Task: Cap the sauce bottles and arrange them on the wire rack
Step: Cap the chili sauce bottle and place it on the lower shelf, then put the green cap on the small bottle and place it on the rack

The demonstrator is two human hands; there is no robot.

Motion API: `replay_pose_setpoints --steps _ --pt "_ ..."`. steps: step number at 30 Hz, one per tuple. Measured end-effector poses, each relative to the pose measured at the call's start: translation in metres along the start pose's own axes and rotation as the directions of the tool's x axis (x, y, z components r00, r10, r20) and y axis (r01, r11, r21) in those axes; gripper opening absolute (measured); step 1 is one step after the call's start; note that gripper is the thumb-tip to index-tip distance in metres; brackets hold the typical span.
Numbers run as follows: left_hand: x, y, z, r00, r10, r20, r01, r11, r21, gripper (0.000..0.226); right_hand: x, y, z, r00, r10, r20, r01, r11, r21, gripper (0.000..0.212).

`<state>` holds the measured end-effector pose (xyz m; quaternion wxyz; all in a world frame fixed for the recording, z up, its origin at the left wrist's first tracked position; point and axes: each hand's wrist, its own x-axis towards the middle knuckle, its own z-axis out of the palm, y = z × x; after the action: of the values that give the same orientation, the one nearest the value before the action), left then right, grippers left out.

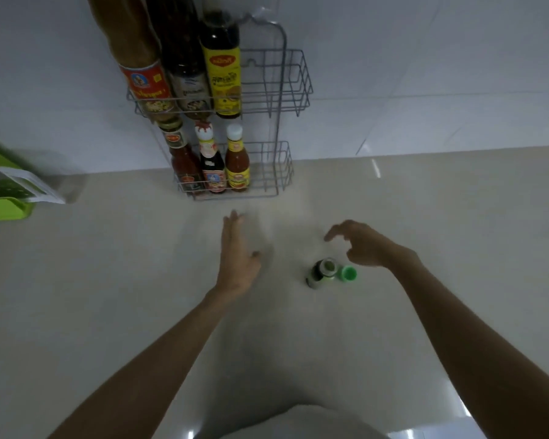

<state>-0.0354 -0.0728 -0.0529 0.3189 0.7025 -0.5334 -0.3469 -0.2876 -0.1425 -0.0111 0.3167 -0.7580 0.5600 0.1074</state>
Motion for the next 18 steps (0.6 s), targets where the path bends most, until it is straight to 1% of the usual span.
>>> replay_pose_setpoints --steps 1,2,3,4,6,7,8,9,10,11,12,13,14,15,16,17,18 --pt "-0.011 0.002 0.014 0.994 0.053 0.1 -0.054 0.998 0.014 0.08 -0.008 0.014 0.013 0.993 0.048 0.109 -0.042 0.997 -0.058 0.06" --pt "-0.019 0.004 0.027 0.976 0.084 0.2 -0.091 0.995 0.028 0.083 -0.015 0.024 0.025 0.981 0.086 0.172 -0.071 0.993 -0.091 0.061" --pt "-0.024 0.004 0.039 0.95 0.089 0.299 -0.107 0.993 0.044 0.085 -0.02 0.03 0.037 0.977 0.107 0.183 -0.089 0.991 -0.102 0.062" --pt "-0.027 0.007 0.048 0.916 0.084 0.392 -0.119 0.991 0.065 0.088 -0.024 0.034 0.048 0.985 0.108 0.135 -0.097 0.992 -0.086 0.061" --pt "-0.028 0.014 0.065 0.859 0.077 0.507 -0.126 0.99 0.064 0.093 -0.031 0.038 0.068 0.992 0.093 -0.082 -0.094 0.995 -0.012 0.046" --pt "-0.028 0.017 0.072 0.848 0.088 0.523 -0.122 0.992 0.032 0.09 -0.033 0.039 0.074 0.978 0.102 -0.183 -0.099 0.995 0.029 0.038" --pt "-0.028 0.019 0.077 0.852 0.103 0.513 -0.121 0.993 0.002 0.08 -0.033 0.036 0.078 0.956 0.127 -0.265 -0.109 0.991 0.082 0.032" --pt "-0.027 0.021 0.084 0.872 0.118 0.475 -0.129 0.992 -0.008 0.066 -0.034 0.036 0.079 0.923 0.177 -0.343 -0.122 0.977 0.176 0.03" --pt "-0.028 0.025 0.087 0.894 0.128 0.43 -0.145 0.989 0.006 0.054 -0.035 0.035 0.077 0.877 0.253 -0.409 -0.124 0.941 0.316 0.03" --pt "-0.029 0.028 0.088 0.91 0.136 0.393 -0.152 0.988 0.011 0.047 -0.037 0.032 0.072 0.828 0.355 -0.434 -0.092 0.85 0.519 0.03" --pt "-0.031 0.031 0.088 0.918 0.139 0.372 -0.155 0.988 0.012 0.041 -0.04 0.025 0.066 0.796 0.443 -0.412 0.006 0.675 0.738 0.029" --pt "-0.034 0.033 0.087 0.921 0.133 0.366 -0.15 0.989 0.018 0.037 -0.045 0.016 0.058 0.8 0.482 -0.358 0.137 0.434 0.89 0.026" --pt "-0.037 0.036 0.085 0.925 0.125 0.359 -0.146 0.989 0.034 0.033 -0.048 0.009 0.053 0.821 0.467 -0.329 0.243 0.235 0.941 0.024" --pt "-0.038 0.037 0.083 0.931 0.107 0.348 -0.135 0.989 0.058 0.029 -0.052 0.002 0.048 0.837 0.424 -0.347 0.305 0.164 0.938 0.025" --pt "-0.039 0.041 0.08 0.935 0.091 0.342 -0.121 0.99 0.069 0.026 -0.056 -0.006 0.045 0.837 0.367 -0.405 0.342 0.227 0.912 0.027" --pt "-0.041 0.045 0.076 0.939 0.072 0.337 -0.1 0.993 0.066 0.026 -0.059 -0.011 0.044 0.831 0.298 -0.47 0.37 0.334 0.867 0.027" --pt "-0.041 0.047 0.071 0.938 0.055 0.343 -0.077 0.996 0.053 0.027 -0.06 -0.016 0.045 0.825 0.233 -0.515 0.393 0.419 0.819 0.024"
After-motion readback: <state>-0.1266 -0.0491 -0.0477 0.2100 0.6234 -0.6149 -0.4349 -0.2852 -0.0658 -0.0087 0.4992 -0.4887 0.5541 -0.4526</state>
